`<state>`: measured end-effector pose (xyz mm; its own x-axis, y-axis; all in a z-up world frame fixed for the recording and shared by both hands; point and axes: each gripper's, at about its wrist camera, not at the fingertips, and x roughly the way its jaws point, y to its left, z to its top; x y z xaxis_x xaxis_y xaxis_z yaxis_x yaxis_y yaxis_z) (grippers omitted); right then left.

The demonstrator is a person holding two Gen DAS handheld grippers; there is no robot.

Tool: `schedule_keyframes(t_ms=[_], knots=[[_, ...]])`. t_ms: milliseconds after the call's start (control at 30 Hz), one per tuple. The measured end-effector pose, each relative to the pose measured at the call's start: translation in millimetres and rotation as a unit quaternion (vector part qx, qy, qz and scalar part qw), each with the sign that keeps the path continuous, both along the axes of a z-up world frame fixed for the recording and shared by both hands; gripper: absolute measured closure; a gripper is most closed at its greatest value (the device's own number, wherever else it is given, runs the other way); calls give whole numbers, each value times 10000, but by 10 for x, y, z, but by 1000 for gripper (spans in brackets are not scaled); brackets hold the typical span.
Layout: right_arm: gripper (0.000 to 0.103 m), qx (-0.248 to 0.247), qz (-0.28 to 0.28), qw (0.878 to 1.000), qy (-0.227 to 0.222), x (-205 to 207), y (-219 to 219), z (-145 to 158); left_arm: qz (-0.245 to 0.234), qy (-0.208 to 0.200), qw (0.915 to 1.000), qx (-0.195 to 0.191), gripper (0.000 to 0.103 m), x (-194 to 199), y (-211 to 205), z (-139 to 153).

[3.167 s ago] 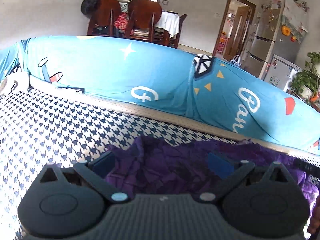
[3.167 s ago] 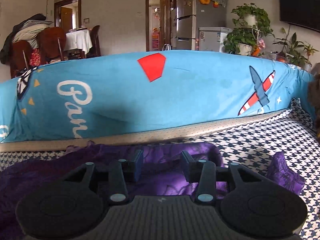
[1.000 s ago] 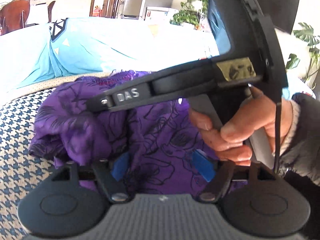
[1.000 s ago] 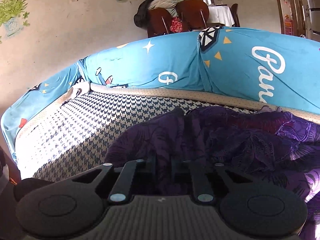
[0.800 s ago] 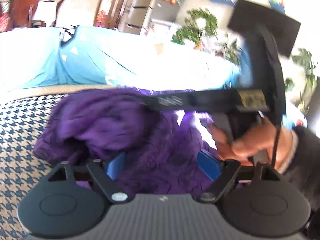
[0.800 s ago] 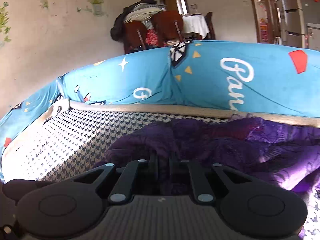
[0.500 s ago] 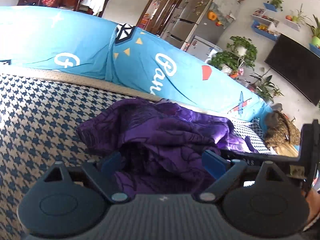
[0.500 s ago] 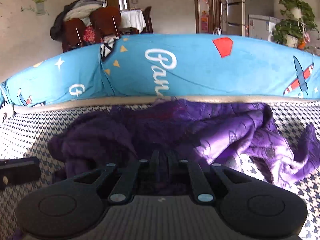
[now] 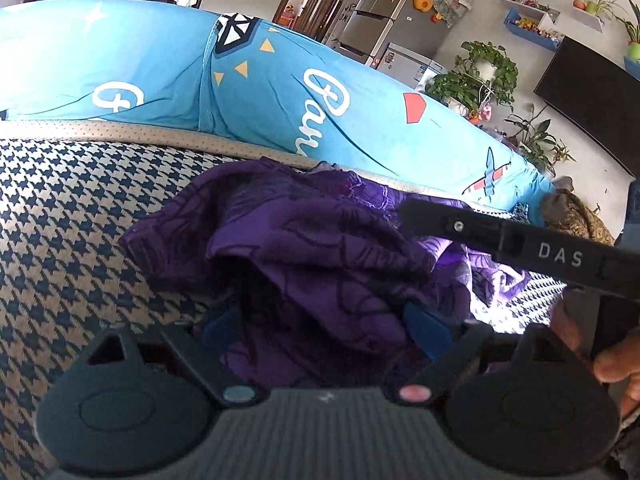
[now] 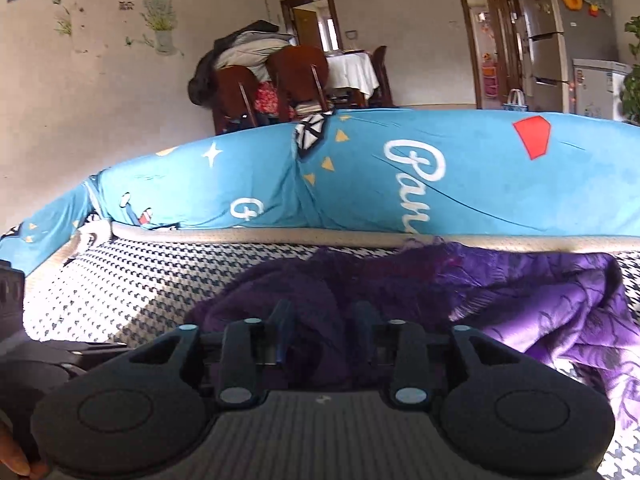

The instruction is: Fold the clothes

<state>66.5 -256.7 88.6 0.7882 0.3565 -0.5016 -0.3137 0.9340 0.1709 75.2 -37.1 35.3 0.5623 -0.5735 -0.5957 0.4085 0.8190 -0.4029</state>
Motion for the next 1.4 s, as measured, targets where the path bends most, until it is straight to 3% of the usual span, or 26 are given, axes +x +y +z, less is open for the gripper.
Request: schedule_keyframes(t_ms=[133, 333, 667, 733, 800, 933, 1067, 1200, 1400], knots=[[52, -62, 559, 9984, -83, 102, 205, 9, -72, 19, 9999, 99, 11, -24, 33, -13], [35, -309, 998, 9945, 34, 236, 446, -106, -154, 54, 9995, 257, 11, -71, 104, -21], [35, -839, 1125, 9897, 286, 373, 693, -398, -185, 218, 9990, 340, 11, -73, 76, -104], [54, -980, 1133, 9881, 347, 371, 717, -444, -192, 214, 9989, 380, 11, -78, 56, -112], [84, -966, 1148, 9876, 461, 377, 709, -483, -186, 234, 9988, 391, 11, -72, 51, -124], [93, -939, 1040, 9895, 358, 322, 679, -476, -176, 242, 9989, 360, 11, -59, 43, -119], [94, -858, 627, 9943, 54, 212, 534, -301, -108, 165, 9994, 300, 11, -49, 47, -77], [94, -859, -198, 9960, -124, 97, 289, -119, 33, 164, 9998, 105, 10, -10, 77, -30], [94, -1283, -1701, 9769, 134, -26, -136, -119, 90, 128, 9998, 151, 10, 15, 12, -24]])
